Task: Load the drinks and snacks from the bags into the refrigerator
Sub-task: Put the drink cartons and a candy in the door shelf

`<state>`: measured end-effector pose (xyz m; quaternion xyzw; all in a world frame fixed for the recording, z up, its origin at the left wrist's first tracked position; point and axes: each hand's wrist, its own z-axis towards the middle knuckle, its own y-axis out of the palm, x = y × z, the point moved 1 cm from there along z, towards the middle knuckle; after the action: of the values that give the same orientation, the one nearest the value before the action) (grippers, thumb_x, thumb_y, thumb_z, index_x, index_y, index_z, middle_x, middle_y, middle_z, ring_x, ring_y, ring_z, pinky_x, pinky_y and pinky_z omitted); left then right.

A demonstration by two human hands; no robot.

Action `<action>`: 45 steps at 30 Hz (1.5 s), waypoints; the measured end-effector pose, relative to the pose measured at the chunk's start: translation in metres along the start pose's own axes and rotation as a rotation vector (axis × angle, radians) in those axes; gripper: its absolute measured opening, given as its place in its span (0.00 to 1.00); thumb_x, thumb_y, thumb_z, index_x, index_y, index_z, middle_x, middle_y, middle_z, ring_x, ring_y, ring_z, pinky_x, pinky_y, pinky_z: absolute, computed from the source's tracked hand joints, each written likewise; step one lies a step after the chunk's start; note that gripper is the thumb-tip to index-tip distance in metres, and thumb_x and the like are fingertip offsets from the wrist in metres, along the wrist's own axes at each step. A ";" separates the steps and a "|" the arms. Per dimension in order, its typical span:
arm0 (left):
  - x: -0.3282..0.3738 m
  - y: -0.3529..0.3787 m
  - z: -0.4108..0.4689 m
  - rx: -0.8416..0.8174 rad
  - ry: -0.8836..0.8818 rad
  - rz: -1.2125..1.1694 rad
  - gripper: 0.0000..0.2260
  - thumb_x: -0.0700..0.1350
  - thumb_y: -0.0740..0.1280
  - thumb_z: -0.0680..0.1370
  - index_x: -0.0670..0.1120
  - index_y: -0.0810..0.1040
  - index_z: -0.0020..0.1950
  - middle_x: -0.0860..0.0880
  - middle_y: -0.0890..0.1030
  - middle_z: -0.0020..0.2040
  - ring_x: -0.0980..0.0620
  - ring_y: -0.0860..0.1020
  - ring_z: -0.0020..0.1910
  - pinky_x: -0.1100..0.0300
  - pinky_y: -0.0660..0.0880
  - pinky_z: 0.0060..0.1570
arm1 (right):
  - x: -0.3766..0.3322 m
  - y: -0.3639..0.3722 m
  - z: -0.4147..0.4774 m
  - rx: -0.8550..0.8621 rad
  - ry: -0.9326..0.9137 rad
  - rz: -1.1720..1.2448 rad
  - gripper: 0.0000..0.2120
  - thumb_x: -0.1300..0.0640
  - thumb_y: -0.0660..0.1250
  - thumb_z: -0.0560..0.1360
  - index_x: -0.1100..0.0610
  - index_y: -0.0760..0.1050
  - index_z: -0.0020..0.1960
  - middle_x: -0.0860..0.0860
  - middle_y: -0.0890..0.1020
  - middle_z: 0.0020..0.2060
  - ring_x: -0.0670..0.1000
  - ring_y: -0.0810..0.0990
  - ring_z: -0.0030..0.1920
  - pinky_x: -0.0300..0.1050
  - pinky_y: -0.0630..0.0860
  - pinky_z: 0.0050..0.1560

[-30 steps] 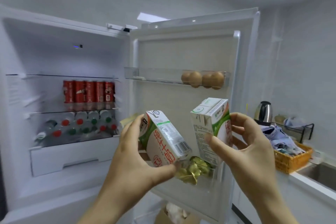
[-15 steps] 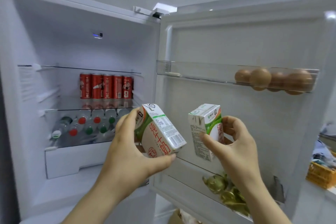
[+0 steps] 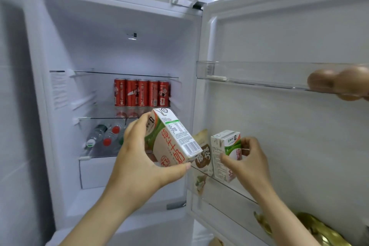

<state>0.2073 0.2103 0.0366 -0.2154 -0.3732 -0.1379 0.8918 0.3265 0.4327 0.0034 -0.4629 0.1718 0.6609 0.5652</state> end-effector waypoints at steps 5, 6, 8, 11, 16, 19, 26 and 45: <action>-0.004 -0.002 0.002 0.015 -0.007 0.021 0.50 0.60 0.79 0.50 0.66 0.61 0.69 0.64 0.67 0.63 0.55 0.76 0.58 0.55 0.79 0.53 | 0.018 0.011 0.006 -0.040 0.036 -0.022 0.22 0.57 0.79 0.62 0.52 0.71 0.50 0.45 0.81 0.44 0.41 0.80 0.42 0.35 0.76 0.38; -0.004 -0.002 0.002 0.018 -0.012 0.026 0.50 0.60 0.79 0.50 0.65 0.61 0.69 0.64 0.67 0.63 0.55 0.76 0.58 0.55 0.79 0.53 | 0.021 0.013 0.007 -0.046 0.044 -0.027 0.22 0.57 0.79 0.62 0.51 0.72 0.50 0.45 0.81 0.44 0.41 0.80 0.42 0.34 0.75 0.38; -0.004 -0.001 0.002 0.019 -0.020 0.036 0.50 0.60 0.79 0.50 0.65 0.61 0.70 0.64 0.66 0.64 0.54 0.76 0.58 0.54 0.79 0.53 | 0.024 0.016 0.006 -0.060 0.038 -0.051 0.22 0.57 0.79 0.62 0.51 0.72 0.50 0.44 0.81 0.45 0.38 0.79 0.42 0.30 0.72 0.36; -0.005 0.002 0.002 0.022 -0.031 0.044 0.51 0.61 0.78 0.50 0.65 0.60 0.70 0.63 0.66 0.65 0.54 0.76 0.59 0.54 0.78 0.54 | 0.026 0.018 0.005 -0.096 0.017 -0.089 0.22 0.57 0.79 0.61 0.50 0.72 0.50 0.40 0.80 0.43 0.33 0.77 0.40 0.26 0.71 0.33; -0.003 0.006 -0.003 0.022 -0.029 0.032 0.51 0.61 0.78 0.50 0.65 0.60 0.70 0.63 0.66 0.64 0.55 0.76 0.59 0.54 0.78 0.55 | 0.034 0.018 0.011 -0.123 0.055 -0.145 0.22 0.57 0.79 0.60 0.51 0.73 0.49 0.42 0.80 0.41 0.38 0.78 0.39 0.26 0.71 0.31; -0.003 0.007 -0.005 0.018 -0.029 0.027 0.50 0.61 0.78 0.50 0.67 0.60 0.69 0.64 0.66 0.63 0.56 0.75 0.59 0.54 0.78 0.54 | 0.041 0.019 0.014 -0.176 0.110 -0.160 0.21 0.56 0.79 0.62 0.53 0.72 0.50 0.43 0.80 0.41 0.39 0.78 0.39 0.30 0.70 0.31; -0.003 0.008 -0.008 0.018 -0.027 0.029 0.50 0.60 0.78 0.50 0.68 0.59 0.69 0.64 0.66 0.64 0.57 0.75 0.60 0.54 0.78 0.55 | 0.056 0.023 0.020 -0.278 0.190 -0.205 0.21 0.57 0.78 0.62 0.54 0.72 0.51 0.44 0.80 0.42 0.39 0.78 0.40 0.30 0.69 0.31; 0.001 0.012 -0.008 -0.014 -0.011 0.054 0.49 0.60 0.78 0.50 0.68 0.59 0.68 0.70 0.63 0.61 0.58 0.74 0.59 0.57 0.79 0.53 | 0.062 0.021 0.016 -0.332 0.380 -0.024 0.29 0.54 0.82 0.61 0.57 0.72 0.56 0.51 0.81 0.49 0.48 0.80 0.48 0.45 0.79 0.46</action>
<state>0.2183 0.2168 0.0291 -0.2325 -0.3712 -0.1153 0.8916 0.3047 0.4746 -0.0451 -0.6674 0.1586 0.5743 0.4467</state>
